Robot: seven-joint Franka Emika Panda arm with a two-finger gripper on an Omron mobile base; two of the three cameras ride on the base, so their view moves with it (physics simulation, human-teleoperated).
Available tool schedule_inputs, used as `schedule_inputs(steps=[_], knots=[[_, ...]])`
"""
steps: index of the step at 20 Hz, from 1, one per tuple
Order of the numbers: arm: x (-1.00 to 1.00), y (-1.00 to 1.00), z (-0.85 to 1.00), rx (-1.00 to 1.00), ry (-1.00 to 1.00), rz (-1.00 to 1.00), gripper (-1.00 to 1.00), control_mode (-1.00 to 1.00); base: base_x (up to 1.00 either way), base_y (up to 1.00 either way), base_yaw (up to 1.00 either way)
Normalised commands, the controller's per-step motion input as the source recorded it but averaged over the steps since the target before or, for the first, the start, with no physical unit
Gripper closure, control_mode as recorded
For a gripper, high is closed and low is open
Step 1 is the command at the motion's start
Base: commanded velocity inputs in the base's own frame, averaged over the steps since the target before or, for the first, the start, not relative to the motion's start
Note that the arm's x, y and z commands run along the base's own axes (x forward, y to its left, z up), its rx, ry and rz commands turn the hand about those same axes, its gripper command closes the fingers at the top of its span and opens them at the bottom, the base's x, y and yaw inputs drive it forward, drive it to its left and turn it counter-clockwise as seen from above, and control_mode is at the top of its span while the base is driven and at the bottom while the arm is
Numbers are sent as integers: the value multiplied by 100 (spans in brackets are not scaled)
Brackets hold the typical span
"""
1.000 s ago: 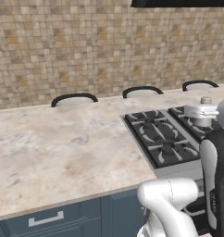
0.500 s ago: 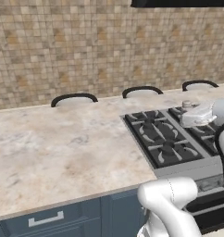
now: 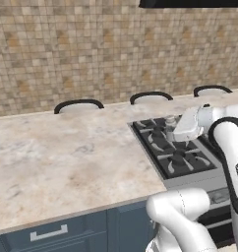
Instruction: Collect the turmeric, ketchup, and shaker from the cabinet and place them next to the stove.
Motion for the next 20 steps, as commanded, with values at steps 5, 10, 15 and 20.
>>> schedule_inputs(steps=[5,10,15,20], knots=[[80,1,-44,0,9,17,100,-100,0,0,0],[90,0,-30,1,1,8,100,-100,0,0,0],[82,0,-37,0,-1,7,100,-100,0,0,0],[44,5,-60,0,-10,8,100,-100,0,0,0]])
